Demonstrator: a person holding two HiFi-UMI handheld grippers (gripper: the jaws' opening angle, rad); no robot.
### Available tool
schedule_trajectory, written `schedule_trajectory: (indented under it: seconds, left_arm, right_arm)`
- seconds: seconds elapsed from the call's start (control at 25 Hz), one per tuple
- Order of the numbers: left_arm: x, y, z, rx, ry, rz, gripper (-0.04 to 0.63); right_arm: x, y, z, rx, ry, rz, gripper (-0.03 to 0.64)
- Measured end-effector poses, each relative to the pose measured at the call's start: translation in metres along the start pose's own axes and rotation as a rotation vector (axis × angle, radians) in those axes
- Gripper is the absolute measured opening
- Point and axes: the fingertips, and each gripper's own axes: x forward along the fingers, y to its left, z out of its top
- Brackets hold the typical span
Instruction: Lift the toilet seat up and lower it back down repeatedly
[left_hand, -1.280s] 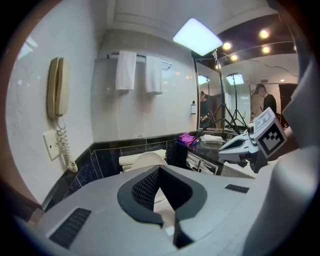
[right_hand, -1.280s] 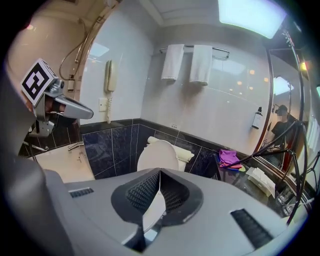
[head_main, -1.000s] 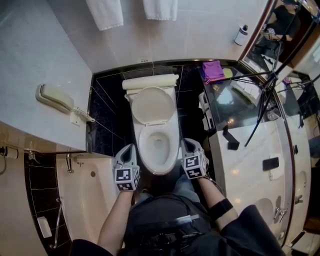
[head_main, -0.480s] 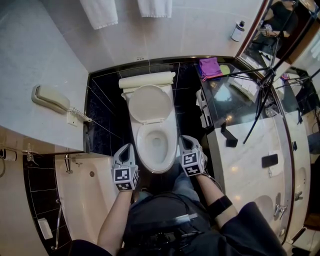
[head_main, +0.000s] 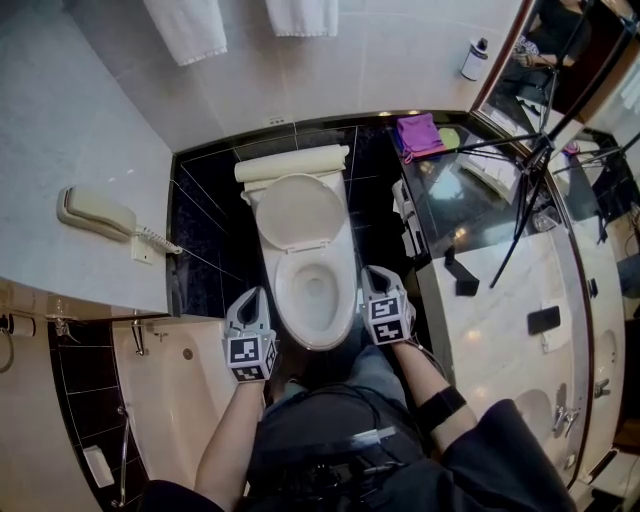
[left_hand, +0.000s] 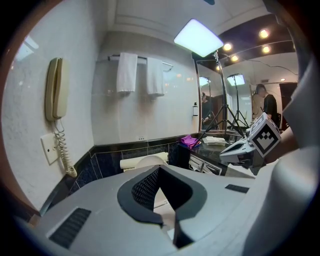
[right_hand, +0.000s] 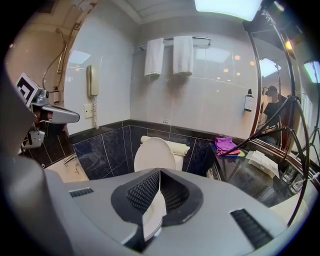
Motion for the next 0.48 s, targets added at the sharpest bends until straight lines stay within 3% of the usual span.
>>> schedule_trajectory:
  seconds: [0.12, 0.24, 0.48]
  left_arm:
    - [0.006, 0.001, -0.002, 0.009, 0.000, -0.006, 0.000]
    - [0.014, -0.003, -0.013, 0.010, 0.013, -0.021, 0.000]
    - [0.038, -0.015, -0.067, 0.018, 0.044, -0.050, 0.000]
  right_arm:
    - [0.010, 0.001, -0.008, 0.028, 0.018, 0.008, 0.025]
    - [0.022, 0.001, -0.028, 0.090, 0.052, 0.026, 0.083]
    - [0.058, 0.004, -0.111, 0.229, 0.148, 0.055, 0.164]
